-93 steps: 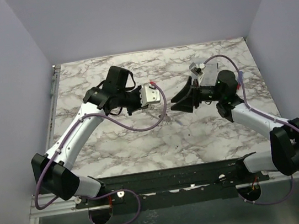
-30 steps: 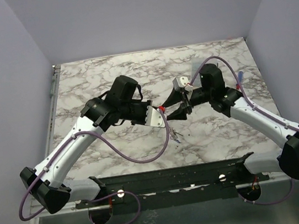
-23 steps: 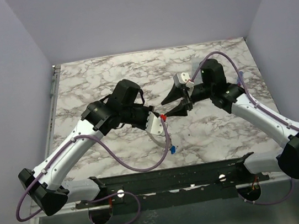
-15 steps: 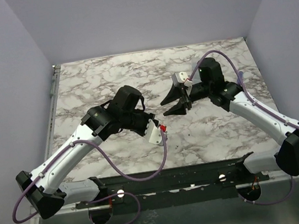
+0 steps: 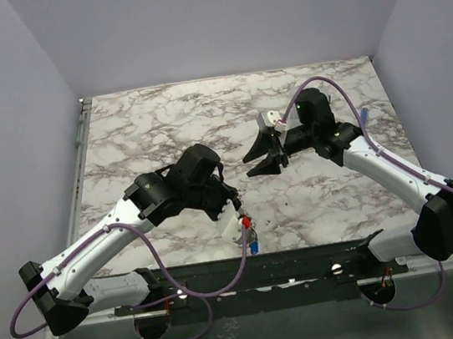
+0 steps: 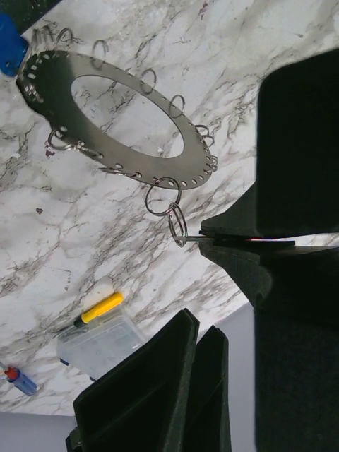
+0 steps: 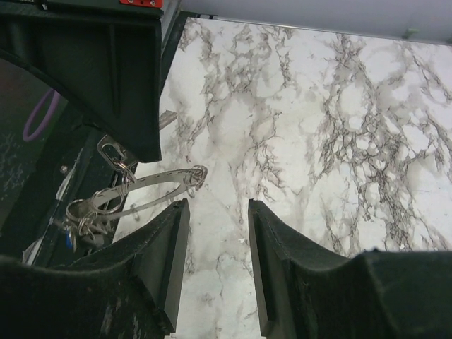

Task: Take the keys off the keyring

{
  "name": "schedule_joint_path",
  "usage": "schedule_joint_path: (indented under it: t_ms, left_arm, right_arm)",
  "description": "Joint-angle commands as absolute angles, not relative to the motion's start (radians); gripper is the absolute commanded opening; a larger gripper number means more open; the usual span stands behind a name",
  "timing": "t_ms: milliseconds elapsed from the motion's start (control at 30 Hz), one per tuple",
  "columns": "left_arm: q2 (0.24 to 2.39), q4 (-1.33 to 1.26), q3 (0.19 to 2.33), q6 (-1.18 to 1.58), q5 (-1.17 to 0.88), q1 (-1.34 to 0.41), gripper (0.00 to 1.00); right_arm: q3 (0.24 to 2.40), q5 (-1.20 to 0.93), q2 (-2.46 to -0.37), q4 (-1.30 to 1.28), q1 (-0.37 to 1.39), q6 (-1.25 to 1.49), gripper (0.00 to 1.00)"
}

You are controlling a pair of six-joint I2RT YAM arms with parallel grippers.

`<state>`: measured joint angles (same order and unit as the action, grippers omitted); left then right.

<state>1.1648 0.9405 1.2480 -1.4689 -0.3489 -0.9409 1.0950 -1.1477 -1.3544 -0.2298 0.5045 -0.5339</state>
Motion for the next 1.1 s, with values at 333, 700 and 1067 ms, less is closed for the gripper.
schedule_joint_path:
  t_ms: [333, 700, 1067]
  left_arm:
    - [1.104, 0.921, 1.188, -1.662, -0.267, -1.017, 0.0]
    - [1.078, 0.862, 1.16, -1.719, -0.25, -1.047, 0.0]
    - [1.078, 0.838, 1.17, -1.706, -0.247, -1.049, 0.0]
  right_arm:
    - [1.111, -1.205, -1.387, -0.29, 0.503, -0.624, 0.47]
    - [1.086, -1.217, -1.391, -0.348, 0.544, -0.704, 0.47]
    - [0.97, -1.2, -1.38, -0.24, 0.657, -0.662, 0.48]
